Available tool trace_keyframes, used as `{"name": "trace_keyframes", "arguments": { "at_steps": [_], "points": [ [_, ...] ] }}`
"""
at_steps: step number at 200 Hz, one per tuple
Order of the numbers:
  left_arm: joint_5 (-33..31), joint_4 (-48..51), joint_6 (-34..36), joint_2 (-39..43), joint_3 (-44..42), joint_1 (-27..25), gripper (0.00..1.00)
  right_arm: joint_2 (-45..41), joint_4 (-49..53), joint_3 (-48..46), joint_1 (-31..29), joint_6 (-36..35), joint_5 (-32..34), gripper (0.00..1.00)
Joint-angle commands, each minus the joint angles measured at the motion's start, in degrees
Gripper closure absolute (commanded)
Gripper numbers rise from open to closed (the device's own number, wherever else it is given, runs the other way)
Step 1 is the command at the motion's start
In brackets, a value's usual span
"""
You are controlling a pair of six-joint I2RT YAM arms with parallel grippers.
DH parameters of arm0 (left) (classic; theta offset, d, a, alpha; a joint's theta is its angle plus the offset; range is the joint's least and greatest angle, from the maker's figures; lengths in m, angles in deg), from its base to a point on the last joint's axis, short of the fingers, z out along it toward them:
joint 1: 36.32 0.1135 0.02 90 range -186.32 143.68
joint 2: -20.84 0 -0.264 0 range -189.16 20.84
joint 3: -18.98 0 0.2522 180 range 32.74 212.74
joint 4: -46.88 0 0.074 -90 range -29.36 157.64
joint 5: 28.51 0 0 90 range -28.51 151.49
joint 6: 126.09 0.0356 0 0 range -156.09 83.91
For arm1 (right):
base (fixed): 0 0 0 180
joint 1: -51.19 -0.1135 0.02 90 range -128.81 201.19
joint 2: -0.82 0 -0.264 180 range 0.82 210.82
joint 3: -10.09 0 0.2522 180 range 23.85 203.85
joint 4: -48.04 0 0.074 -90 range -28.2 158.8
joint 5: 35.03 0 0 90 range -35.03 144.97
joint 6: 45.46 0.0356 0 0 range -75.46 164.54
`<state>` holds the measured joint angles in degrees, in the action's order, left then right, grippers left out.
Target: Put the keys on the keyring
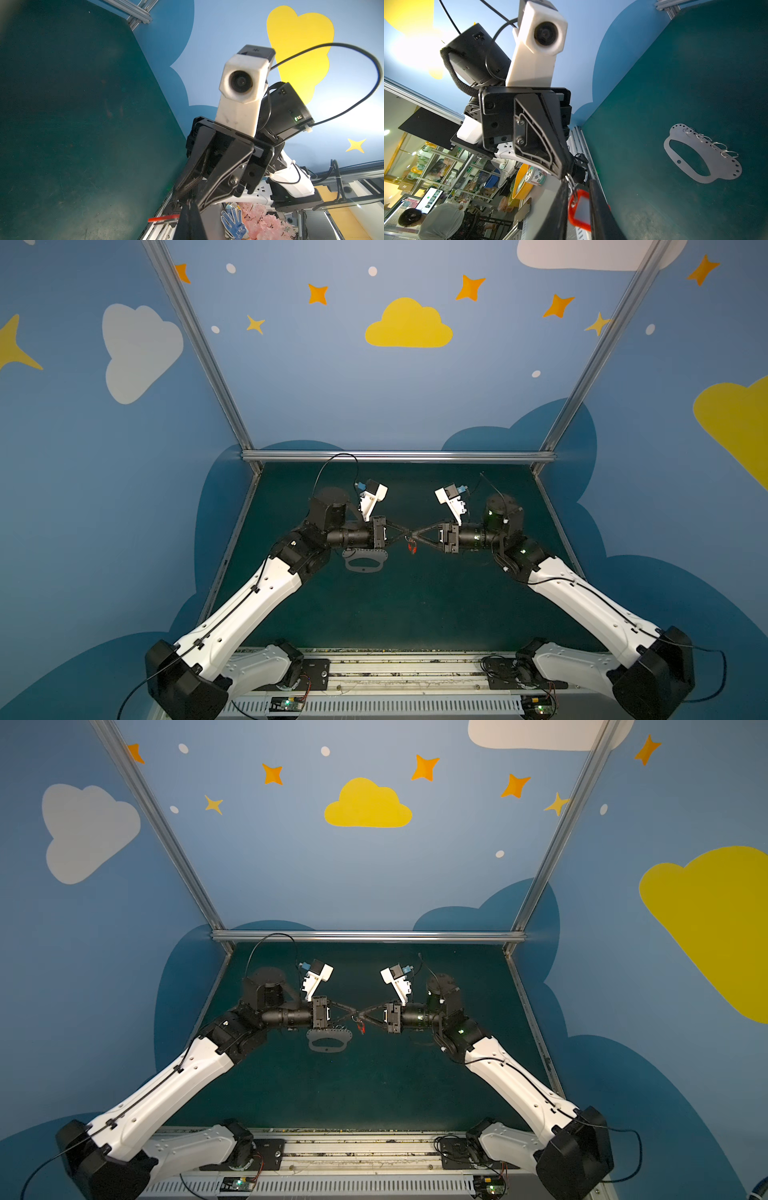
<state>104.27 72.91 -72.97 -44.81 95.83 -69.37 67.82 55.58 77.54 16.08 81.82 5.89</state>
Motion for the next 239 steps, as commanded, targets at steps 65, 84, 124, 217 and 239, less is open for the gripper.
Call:
{"name": "trace_keyframes", "arguments": {
  "at_steps": [65,84,124,217,239],
  "points": [
    [-0.06,-1.11,0.00,1.28,0.98,-0.16,0.96,0.31,-1.74,-0.69,-0.39,0.23,-1.36,0.99],
    [0.01,-1.18,-0.10,1.35,0.93,-0.16,0.96,-0.02,-1.78,-0.82,-0.39,0.09,-0.72,1.00],
    [-0.16,-1.02,-0.08,1.49,1.06,-0.17,0.96,-0.38,-1.83,-1.21,-0.39,0.06,0.36,1.00],
    [-2.77,-2.50,-2.64,3.81,-1.25,2.35,0.63,-3.26,-3.92,-3.56,0.22,0.71,2.22,1.00],
    [-1.92,-1.62,-2.49,2.62,-0.92,2.13,0.59,-3.47,-5.09,-3.85,0.31,1.22,1.89,1.00]
  ]
}}
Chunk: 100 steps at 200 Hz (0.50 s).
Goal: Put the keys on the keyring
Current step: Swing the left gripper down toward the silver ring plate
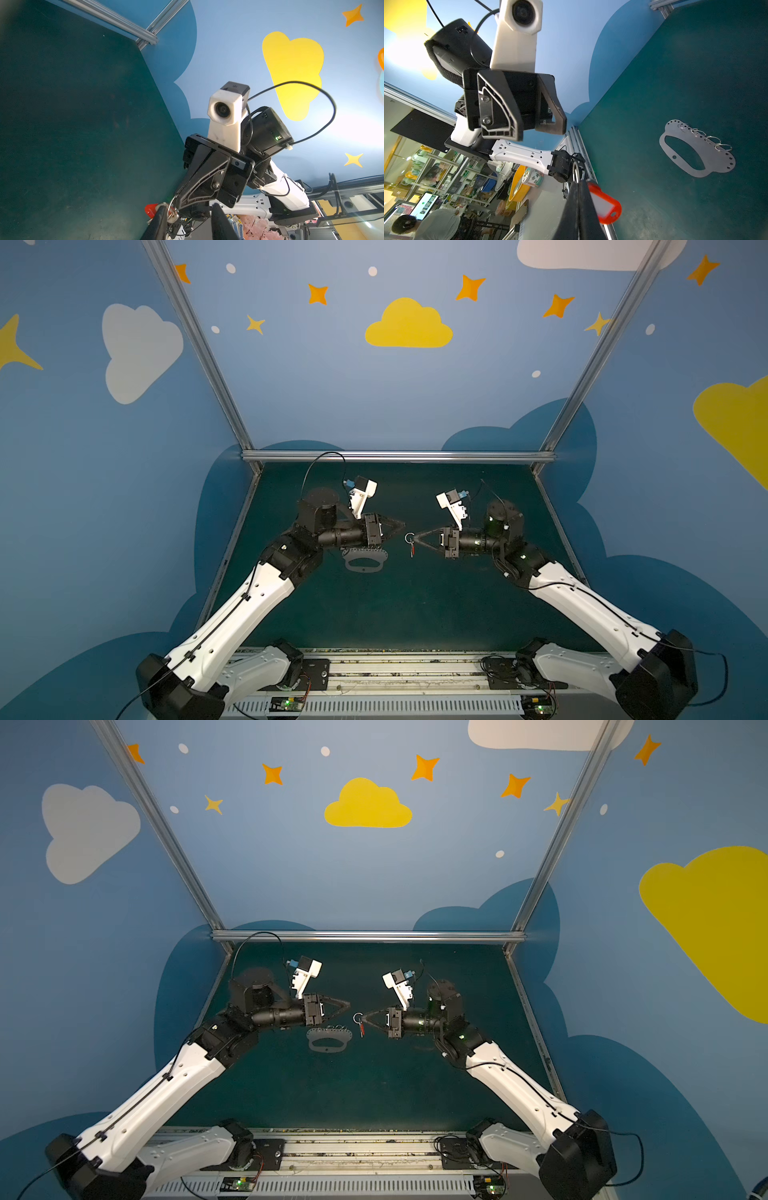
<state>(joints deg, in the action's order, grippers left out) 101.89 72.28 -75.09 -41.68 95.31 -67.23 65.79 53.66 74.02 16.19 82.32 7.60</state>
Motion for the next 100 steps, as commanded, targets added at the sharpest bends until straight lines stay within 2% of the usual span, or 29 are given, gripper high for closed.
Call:
{"name": "trace_keyframes", "arguments": {
  "at_steps": [1,45,55,79,100],
  "points": [
    [0.46,-0.95,-0.33,-0.59,-0.37,-0.02,0.59,-1.48,-3.22,-0.29,0.20,0.71,0.09,1.00],
    [3.31,-1.09,0.77,-2.88,0.62,-1.50,0.63,-1.54,-4.92,-0.01,0.20,1.80,-1.05,1.00],
    [4.25,-1.14,0.94,-3.21,1.05,-1.90,0.68,-1.58,-4.99,-0.01,0.19,1.79,-1.05,1.00],
    [4.78,-1.18,1.38,-3.57,1.51,-2.33,0.70,-1.21,-5.40,0.01,0.29,2.06,-1.56,1.00],
    [4.98,-1.40,1.43,-3.56,1.59,-2.47,0.76,-1.04,-5.40,0.14,0.20,2.03,-1.58,1.00]
  ]
}}
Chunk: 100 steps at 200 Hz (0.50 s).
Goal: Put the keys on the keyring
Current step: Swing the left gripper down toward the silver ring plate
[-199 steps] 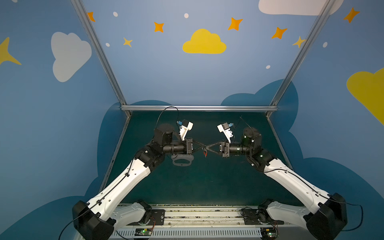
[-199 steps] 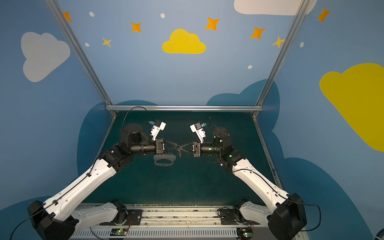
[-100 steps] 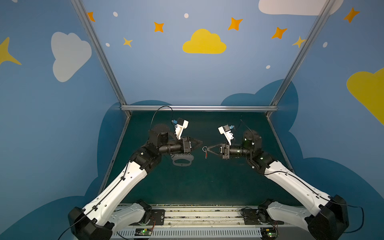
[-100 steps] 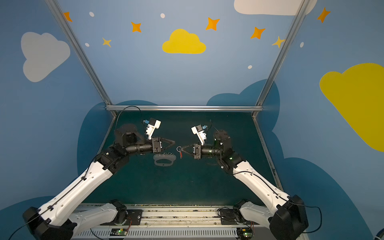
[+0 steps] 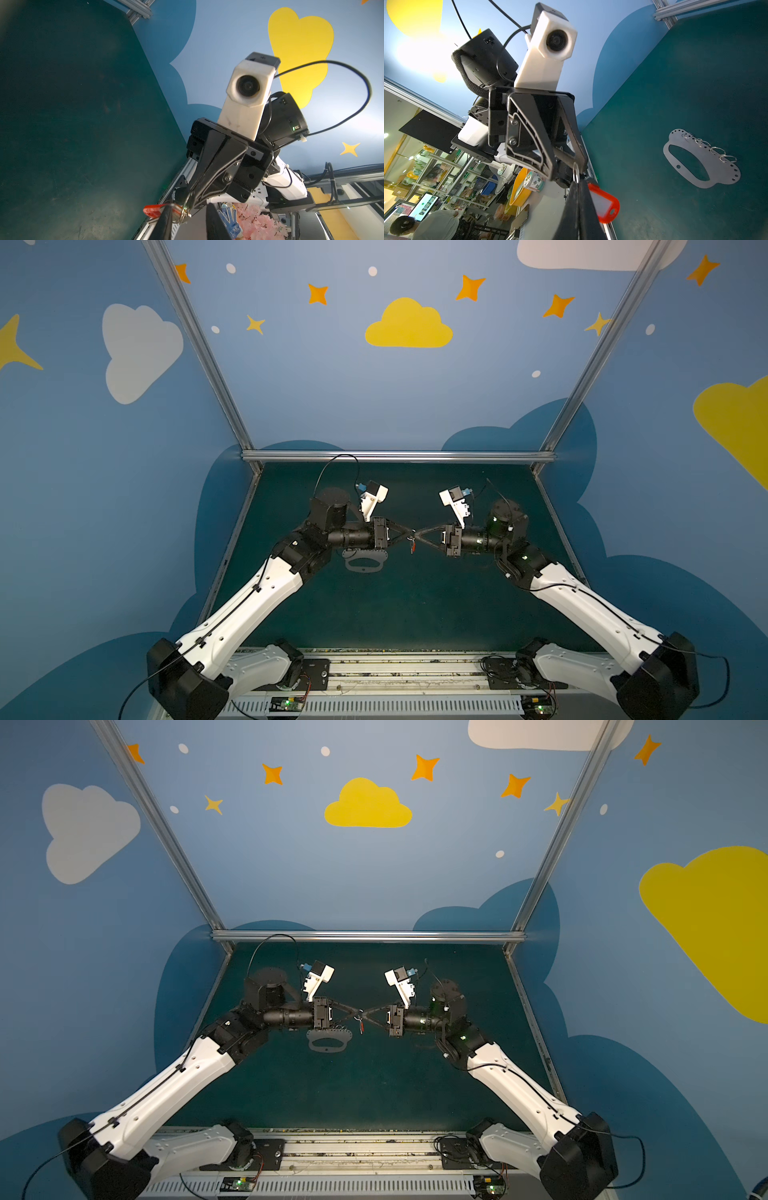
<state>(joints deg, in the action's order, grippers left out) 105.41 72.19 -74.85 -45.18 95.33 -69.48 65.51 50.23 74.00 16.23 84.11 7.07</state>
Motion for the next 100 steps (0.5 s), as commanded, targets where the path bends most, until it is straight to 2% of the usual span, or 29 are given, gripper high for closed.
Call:
{"name": "trace_keyframes", "arguments": {
  "at_steps": [1,22,63,70,83,100],
  "points": [
    [1.49,-1.33,1.17,-0.07,1.53,-0.22,0.76,-0.73,-1.96,0.19,0.16,0.24,-1.01,1.00],
    [1.58,-1.44,1.29,-0.16,1.65,-0.40,0.80,-0.66,-1.34,0.43,0.16,-0.22,-1.31,1.00],
    [1.19,-1.53,1.23,-0.25,1.80,-0.49,0.81,-0.50,-0.88,0.65,0.07,-0.33,-2.24,1.00],
    [0.82,-1.47,1.30,-0.25,1.83,-0.49,0.77,-0.54,-0.91,0.69,0.02,-0.31,-2.28,1.00],
    [-0.85,-0.65,1.48,-0.09,1.92,-0.52,0.60,-0.61,-0.77,0.65,-0.02,-0.38,-2.42,1.00],
    [-3.40,0.39,2.00,0.48,1.67,-0.38,0.60,-0.96,-0.32,0.45,0.00,-0.85,-1.92,1.00]
  ]
}}
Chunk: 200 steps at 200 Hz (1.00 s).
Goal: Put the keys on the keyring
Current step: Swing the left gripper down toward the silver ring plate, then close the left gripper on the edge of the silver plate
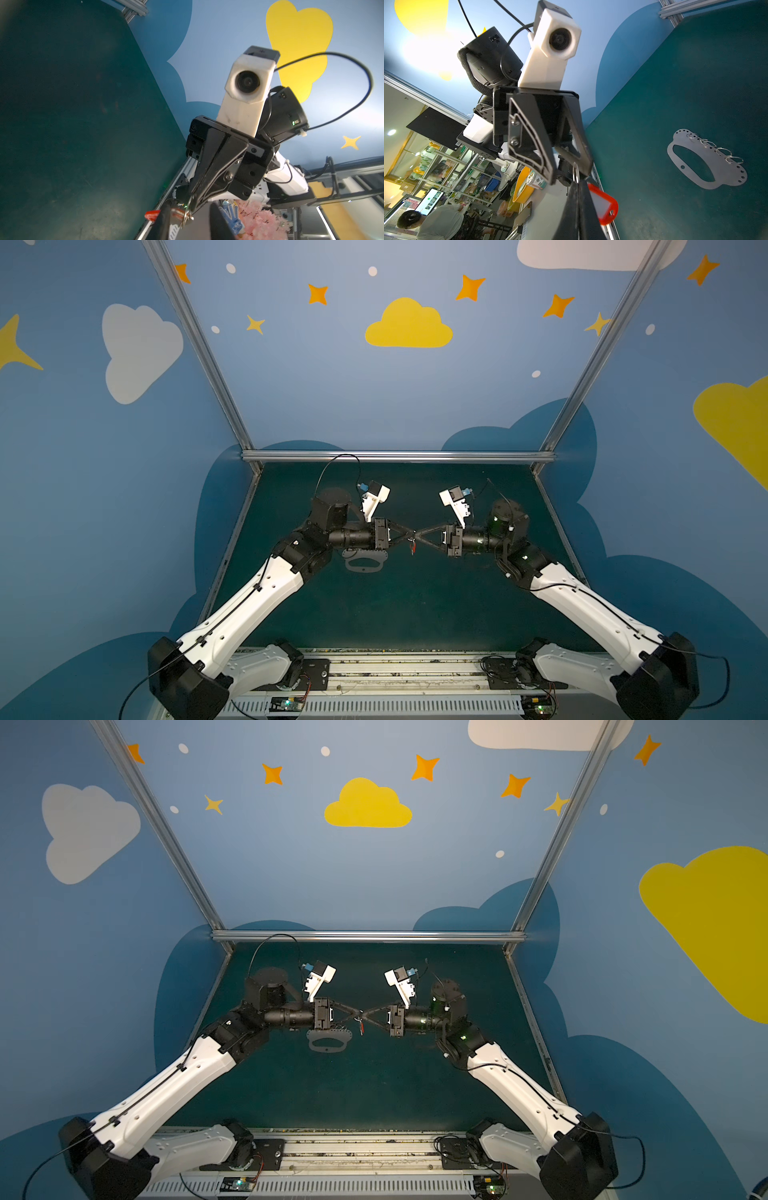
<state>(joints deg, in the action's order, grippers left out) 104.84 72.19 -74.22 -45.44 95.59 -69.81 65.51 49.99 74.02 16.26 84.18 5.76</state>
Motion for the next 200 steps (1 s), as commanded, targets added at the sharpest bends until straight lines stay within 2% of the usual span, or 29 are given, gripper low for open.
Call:
{"name": "trace_keyframes", "arguments": {
  "at_steps": [1,13,32,45,60,82,102,121,154,172,200],
  "points": [
    [-2.88,0.35,1.38,0.77,1.40,-0.02,0.60,-0.96,0.02,0.40,-0.03,-0.99,-0.53,1.00],
    [-2.67,-0.40,1.17,0.88,0.97,0.10,0.65,-1.26,0.55,0.32,-0.04,-1.56,-0.20,1.00],
    [-3.70,0.51,1.10,0.71,1.08,0.16,0.64,-1.56,0.78,-0.08,-0.04,-2.34,0.45,1.00],
    [-8.76,3.56,1.44,1.20,1.31,0.42,0.56,-2.13,1.30,-0.72,0.05,-3.29,1.87,1.00],
    [-16.40,6.15,0.73,2.60,-0.06,1.69,0.54,-3.33,4.02,-0.98,0.05,-5.87,4.85,1.00],
    [-19.25,7.87,-3.11,3.07,-3.30,5.51,0.53,-4.32,10.58,-0.29,0.22,-10.69,8.06,1.00],
    [-24.25,12.92,-4.78,1.76,-5.19,6.58,0.53,-4.75,11.16,-2.02,0.95,-11.96,11.06,1.00],
    [-27.41,15.43,-5.32,-0.82,-7.15,6.58,0.54,-4.60,11.05,-3.83,1.41,-12.74,13.93,1.00],
    [-28.25,11.68,-5.40,-8.23,-11.94,7.14,0.55,-2.99,10.08,-6.64,2.07,-14.24,16.20,1.00],
    [-27.53,12.76,-2.72,-15.23,-10.52,7.51,0.58,-2.49,10.50,-7.55,2.15,-14.83,17.13,1.00],
    [-30.19,17.77,0.02,-25.00,-5.54,7.65,0.61,-3.30,11.41,-9.24,2.76,-15.71,19.71,1.00]
  ]
}}
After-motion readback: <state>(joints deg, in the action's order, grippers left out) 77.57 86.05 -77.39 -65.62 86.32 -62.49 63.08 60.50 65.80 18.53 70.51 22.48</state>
